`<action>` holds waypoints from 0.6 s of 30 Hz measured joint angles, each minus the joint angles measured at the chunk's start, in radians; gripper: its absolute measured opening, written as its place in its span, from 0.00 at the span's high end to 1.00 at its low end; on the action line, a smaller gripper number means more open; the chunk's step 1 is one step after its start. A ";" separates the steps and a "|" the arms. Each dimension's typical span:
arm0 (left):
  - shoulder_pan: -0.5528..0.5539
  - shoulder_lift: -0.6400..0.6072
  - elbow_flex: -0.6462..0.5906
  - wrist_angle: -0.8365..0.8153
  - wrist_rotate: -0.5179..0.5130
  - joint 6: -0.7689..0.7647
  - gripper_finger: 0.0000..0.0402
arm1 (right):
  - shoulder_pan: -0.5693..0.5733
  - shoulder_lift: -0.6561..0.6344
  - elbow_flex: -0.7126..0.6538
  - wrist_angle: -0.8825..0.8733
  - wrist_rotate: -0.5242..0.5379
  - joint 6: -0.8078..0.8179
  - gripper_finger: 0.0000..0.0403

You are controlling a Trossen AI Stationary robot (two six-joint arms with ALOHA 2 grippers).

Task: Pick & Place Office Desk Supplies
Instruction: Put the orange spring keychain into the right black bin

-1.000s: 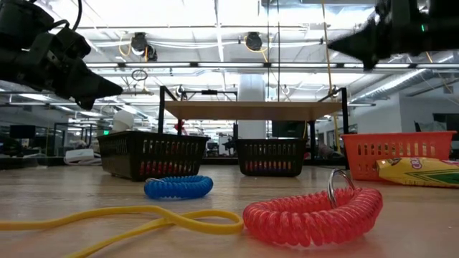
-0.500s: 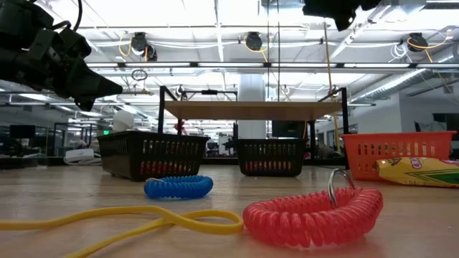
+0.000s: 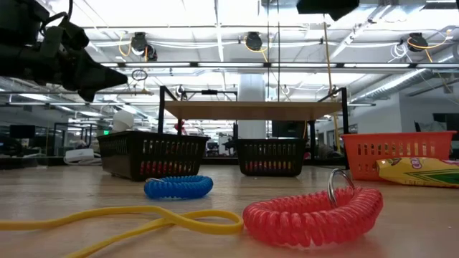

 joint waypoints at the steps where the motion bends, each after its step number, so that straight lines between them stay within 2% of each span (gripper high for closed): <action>1: 0.000 0.000 0.000 0.004 -0.010 0.003 0.94 | 0.012 0.027 0.007 0.000 -0.003 0.015 0.38; 7: 0.000 0.000 0.000 0.009 -0.032 0.007 0.94 | 0.045 0.180 0.066 0.000 -0.039 0.096 0.38; 18: 0.000 0.000 0.000 -0.058 -0.030 -0.046 0.94 | 0.046 0.422 0.215 -0.001 -0.155 0.077 0.38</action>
